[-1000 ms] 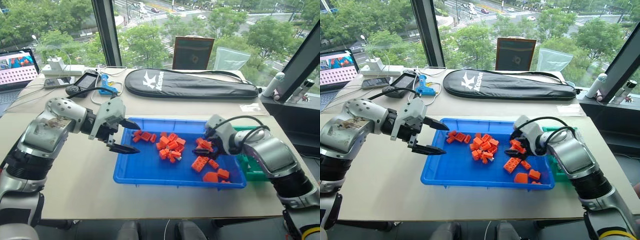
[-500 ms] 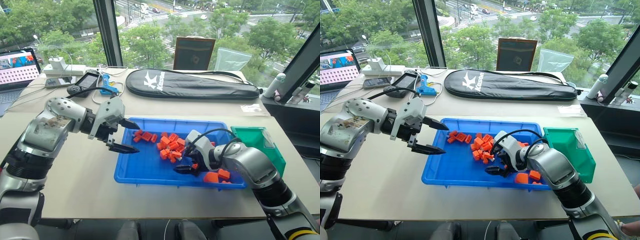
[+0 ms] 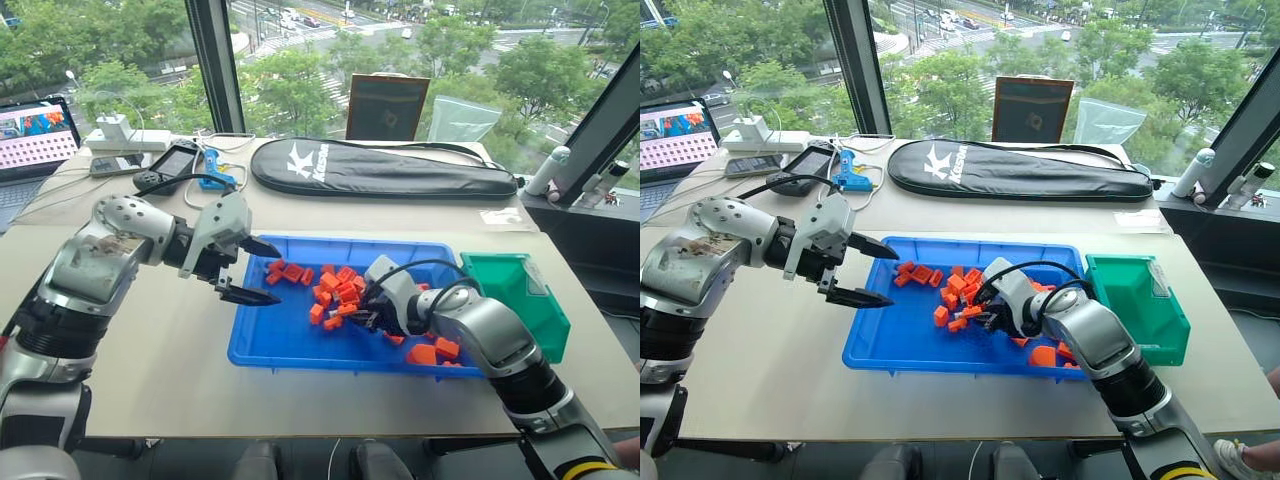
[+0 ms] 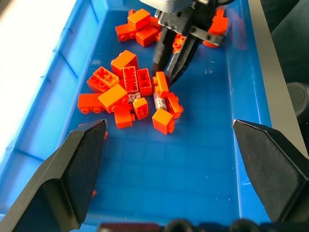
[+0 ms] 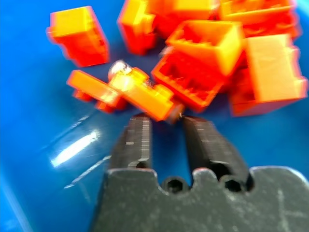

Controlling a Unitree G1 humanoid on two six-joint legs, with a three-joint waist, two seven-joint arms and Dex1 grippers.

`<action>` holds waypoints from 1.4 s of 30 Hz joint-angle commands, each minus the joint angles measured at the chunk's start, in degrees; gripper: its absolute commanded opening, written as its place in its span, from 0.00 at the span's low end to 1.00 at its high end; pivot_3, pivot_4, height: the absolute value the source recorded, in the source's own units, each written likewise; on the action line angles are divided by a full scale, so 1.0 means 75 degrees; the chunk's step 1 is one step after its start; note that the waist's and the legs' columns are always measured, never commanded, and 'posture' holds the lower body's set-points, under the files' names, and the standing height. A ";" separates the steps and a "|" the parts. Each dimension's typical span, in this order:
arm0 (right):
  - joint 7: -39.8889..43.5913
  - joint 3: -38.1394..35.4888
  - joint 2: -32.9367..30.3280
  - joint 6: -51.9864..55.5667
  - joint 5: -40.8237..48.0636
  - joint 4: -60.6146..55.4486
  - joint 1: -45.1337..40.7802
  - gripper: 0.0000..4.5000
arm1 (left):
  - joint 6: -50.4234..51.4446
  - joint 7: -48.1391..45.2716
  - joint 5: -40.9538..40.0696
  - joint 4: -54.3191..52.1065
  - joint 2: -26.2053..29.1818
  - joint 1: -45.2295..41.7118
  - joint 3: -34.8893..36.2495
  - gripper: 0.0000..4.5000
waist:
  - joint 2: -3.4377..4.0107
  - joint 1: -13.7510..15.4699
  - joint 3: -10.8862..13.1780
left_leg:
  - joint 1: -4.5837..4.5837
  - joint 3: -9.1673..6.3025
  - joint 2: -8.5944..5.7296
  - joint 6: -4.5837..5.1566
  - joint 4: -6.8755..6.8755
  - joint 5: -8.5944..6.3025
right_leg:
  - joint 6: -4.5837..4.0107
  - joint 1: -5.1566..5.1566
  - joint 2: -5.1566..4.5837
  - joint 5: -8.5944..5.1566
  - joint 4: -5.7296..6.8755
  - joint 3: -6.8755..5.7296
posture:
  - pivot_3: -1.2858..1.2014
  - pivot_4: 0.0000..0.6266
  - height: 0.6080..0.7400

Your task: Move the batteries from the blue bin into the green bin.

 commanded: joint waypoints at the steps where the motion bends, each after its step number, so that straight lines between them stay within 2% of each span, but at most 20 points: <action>1: 0.0180 -0.0555 -0.0369 0.0345 0.0304 -0.0510 -0.0250 0.01 | -0.0072 -0.0004 -0.0041 -0.0079 -0.0013 -0.0203 0.0144 1.00 | 0.0000 0.0002 0.0000 | 0.0000 0.0000 0.0000 0.0000 0.0000 0.0000 | 0.0000 0.0000 0.0000 0.0000 0.0000 0.0000 | 0.52 0.24 0.95; 10: 0.0733 -0.1806 -0.1804 0.0490 0.0867 -0.0827 -0.0696 0.01 | -0.0224 -0.0070 0.0052 0.0156 -0.0228 -0.0376 0.0030 1.00 | 0.0000 0.0013 0.0001 | -0.0002 -0.0001 0.0000 0.0000 0.0000 0.0000 | 0.0000 -0.0002 0.0000 -0.0001 -0.0004 -0.0001 | 0.52 0.24 0.95; 14: 0.0744 -0.1970 -0.1748 0.0270 0.1066 -0.0931 -0.0650 0.01 | -0.0274 -0.0109 0.0068 0.0218 -0.0280 -0.0403 0.0000 1.00 | 0.0000 -0.0011 0.0001 | -0.0003 0.0000 0.0000 0.0000 0.0000 0.0000 | 0.0000 -0.0002 0.0000 0.0000 -0.0006 0.0000 | 0.52 0.24 0.95; 17: 0.0768 -0.1759 -0.1420 0.0330 0.1308 -0.1144 -0.0578 0.16 | -0.0299 -0.0143 0.0102 0.0237 -0.0298 -0.0407 -0.0019 1.00 | 0.0000 -0.0039 0.0000 | -0.0002 -0.0001 0.0002 0.0000 0.0000 0.0000 | 0.0000 -0.0004 0.0002 0.0000 -0.0003 0.0002 | 0.52 0.24 0.95; 21: 0.0715 -0.1183 -0.0911 0.0281 0.1384 -0.1229 -0.0680 0.46 | -0.0316 -0.0264 0.0170 0.0216 -0.0183 -0.0359 -0.0021 1.00 | 0.0000 -0.0020 0.0000 | -0.0004 -0.0004 0.0001 0.0000 0.0000 0.0000 | 0.0000 -0.0005 0.0003 0.0000 0.0000 0.0001 | 0.52 0.24 0.95; 25: 0.0634 -0.0101 -0.0074 -0.0574 0.0824 -0.0398 -0.1147 0.79 | -0.0496 -0.0426 0.0405 0.0094 0.0252 -0.0028 -0.0043 1.00 | 0.0000 -0.0050 0.0001 | -0.0003 -0.0001 0.0001 0.0000 0.0000 0.0000 | 0.0000 -0.0008 0.0003 0.0000 0.0000 0.0003 | 0.52 0.24 0.95; 28: 0.0609 0.0105 0.0242 -0.0984 0.0589 0.0229 -0.1342 1.00 | -0.0468 -0.0369 0.0376 -0.0001 0.0297 0.0048 0.0003 1.00 | 0.0000 -0.0025 0.0003 | -0.0005 -0.0002 0.0002 0.0000 -0.0001 0.0000 | -0.0001 -0.0013 0.0004 0.0001 0.0005 0.0003 | 0.52 0.24 0.95; 31: 0.0897 0.0534 0.0333 -0.1339 0.0365 0.0814 -0.1497 1.00 | -0.0287 -0.0298 0.0226 -0.0254 0.0360 0.0165 0.0136 1.00 | 0.0000 0.0052 0.0002 | -0.0014 -0.0001 -0.0002 -0.0001 0.0000 0.0001 | 0.0000 -0.0012 -0.0001 0.0001 -0.0001 -0.0001 | 0.52 0.24 0.95; 33: 0.1062 0.0726 0.0352 -0.1460 0.0254 0.1083 -0.1569 0.87 | -0.0207 -0.0251 0.0165 -0.0381 0.0421 0.0245 0.0207 1.00 | 0.0000 0.0063 0.0002 | -0.0016 0.0000 -0.0002 -0.0001 0.0000 0.0001 | 0.0000 -0.0010 -0.0003 0.0001 -0.0008 -0.0001 | 0.52 0.24 0.95; 34: 0.1133 0.0801 0.0335 -0.1487 0.0207 0.1161 -0.1584 0.84 | -0.0174 -0.0227 0.0148 -0.0415 0.0443 0.0272 0.0237 1.00 | 0.0000 0.0063 0.0003 | -0.0018 0.0001 -0.0002 -0.0001 0.0000 0.0001 | 0.0000 -0.0012 -0.0002 0.0000 -0.0008 -0.0001 | 0.52 0.24 0.95; 35: 0.1199 0.0878 0.0306 -0.1531 0.0144 0.1217 -0.1594 0.74 | -0.0144 -0.0203 0.0136 -0.0438 0.0459 0.0290 0.0260 1.00 | 0.0000 0.0059 0.0003 | -0.0019 -0.0001 -0.0001 0.0000 0.0000 0.0000 | 0.0000 -0.0013 -0.0001 0.0000 -0.0007 -0.0002 | 0.52 0.24 0.95; 40: 0.1386 0.1019 0.0270 -0.1682 -0.0085 0.1289 -0.1618 0.36 | -0.0076 -0.0136 0.0084 -0.0511 0.0561 0.0388 0.0341 1.00 | 0.0000 0.0015 0.0003 | -0.0019 -0.0004 0.0001 -0.0001 0.0000 0.0001 | -0.0001 -0.0017 0.0003 0.0000 0.0002 -0.0003 | 0.52 0.24 0.95; 41: 0.1371 0.1034 0.0276 -0.1726 -0.0158 0.1299 -0.1633 0.31 | -0.0067 -0.0129 0.0077 -0.0518 0.0564 0.0392 0.0345 1.00 | 0.0000 0.0007 0.0003 | -0.0018 -0.0005 0.0002 -0.0001 0.0000 0.0001 | -0.0001 -0.0017 0.0003 0.0000 0.0003 -0.0003 | 0.52 0.24 0.95; 42: 0.1361 0.1036 0.0296 -0.1759 -0.0218 0.1327 -0.1644 0.31 | -0.0057 -0.0122 0.0069 -0.0523 0.0564 0.0394 0.0348 1.00 | 0.0000 0.0002 0.0002 | -0.0018 -0.0004 0.0001 -0.0001 0.0000 0.0001 | -0.0001 -0.0017 0.0003 0.0001 0.0003 -0.0003 | 0.52 0.24 0.95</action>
